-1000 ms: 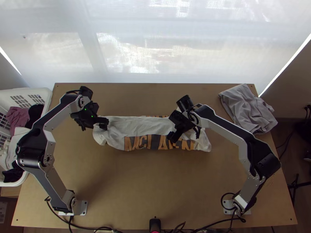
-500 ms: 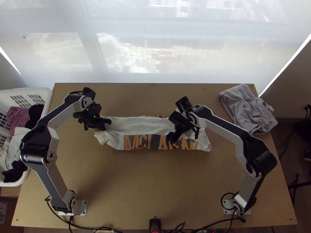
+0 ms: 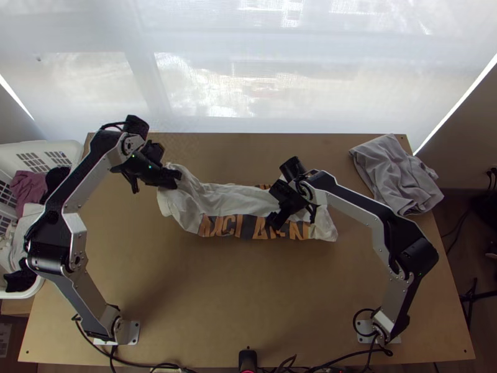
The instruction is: Fold the t-shirt
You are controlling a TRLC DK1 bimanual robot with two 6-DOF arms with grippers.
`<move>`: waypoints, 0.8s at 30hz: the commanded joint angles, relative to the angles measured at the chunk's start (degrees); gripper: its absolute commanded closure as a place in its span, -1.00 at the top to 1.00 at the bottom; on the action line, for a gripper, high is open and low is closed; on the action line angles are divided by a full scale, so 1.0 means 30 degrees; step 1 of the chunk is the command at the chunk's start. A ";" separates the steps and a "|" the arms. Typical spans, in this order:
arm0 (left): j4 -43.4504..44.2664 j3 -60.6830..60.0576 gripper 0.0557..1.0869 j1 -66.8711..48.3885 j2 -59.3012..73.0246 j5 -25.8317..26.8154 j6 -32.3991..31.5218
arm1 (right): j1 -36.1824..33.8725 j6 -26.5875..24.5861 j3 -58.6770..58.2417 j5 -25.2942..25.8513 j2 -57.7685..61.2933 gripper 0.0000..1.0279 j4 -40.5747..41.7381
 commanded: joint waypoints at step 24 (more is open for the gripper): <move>-0.0674 0.5491 -0.93 -0.4513 -0.0277 0.5247 -0.0519 | -0.1140 0.0352 0.1549 0.0416 -0.3520 0.91 -0.1111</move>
